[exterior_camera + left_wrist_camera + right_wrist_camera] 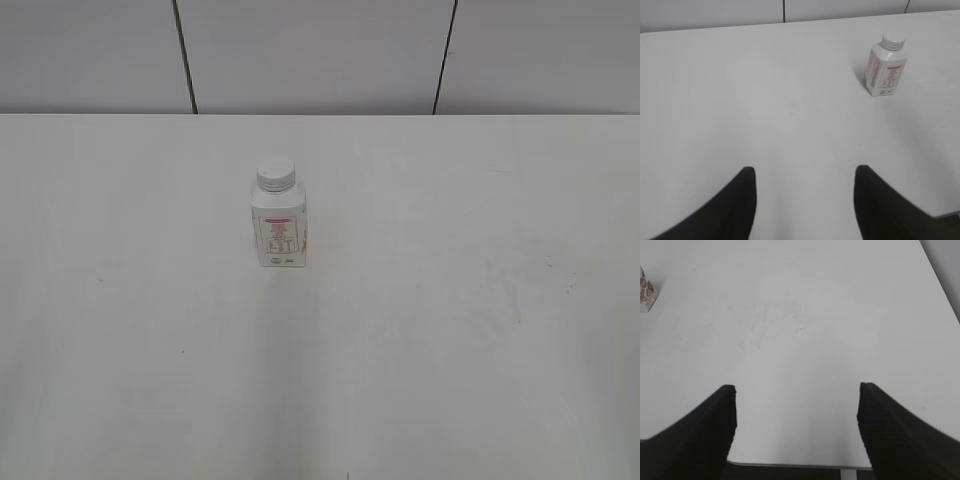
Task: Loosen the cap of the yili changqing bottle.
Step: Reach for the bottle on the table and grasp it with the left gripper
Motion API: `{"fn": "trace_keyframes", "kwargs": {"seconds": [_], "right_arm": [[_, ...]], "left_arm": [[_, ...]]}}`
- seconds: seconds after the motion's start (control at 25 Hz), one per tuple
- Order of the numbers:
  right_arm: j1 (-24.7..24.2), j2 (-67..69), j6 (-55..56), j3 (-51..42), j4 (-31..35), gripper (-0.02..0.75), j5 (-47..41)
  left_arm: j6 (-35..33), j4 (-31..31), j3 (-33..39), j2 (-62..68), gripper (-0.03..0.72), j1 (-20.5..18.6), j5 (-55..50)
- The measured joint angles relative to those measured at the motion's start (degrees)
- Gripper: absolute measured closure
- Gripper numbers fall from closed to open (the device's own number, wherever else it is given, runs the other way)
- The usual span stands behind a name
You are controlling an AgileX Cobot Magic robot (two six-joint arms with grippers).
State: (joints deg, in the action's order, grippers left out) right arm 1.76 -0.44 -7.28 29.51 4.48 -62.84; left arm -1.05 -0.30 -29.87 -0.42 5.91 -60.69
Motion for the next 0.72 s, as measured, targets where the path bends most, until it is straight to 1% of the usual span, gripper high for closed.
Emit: {"fn": "trace_keyframes", "kwargs": {"seconds": [0.2,0.72], "right_arm": [[0.0,0.0,0.0,0.0,0.0,0.146,0.0],[0.0,0.0,0.0,0.0,0.0,0.146,0.0]], "left_arm": [[0.0,0.0,0.0,0.0,0.309,0.0,0.0],[0.0,0.3,0.0,0.0,0.312,0.0,0.39]]}}
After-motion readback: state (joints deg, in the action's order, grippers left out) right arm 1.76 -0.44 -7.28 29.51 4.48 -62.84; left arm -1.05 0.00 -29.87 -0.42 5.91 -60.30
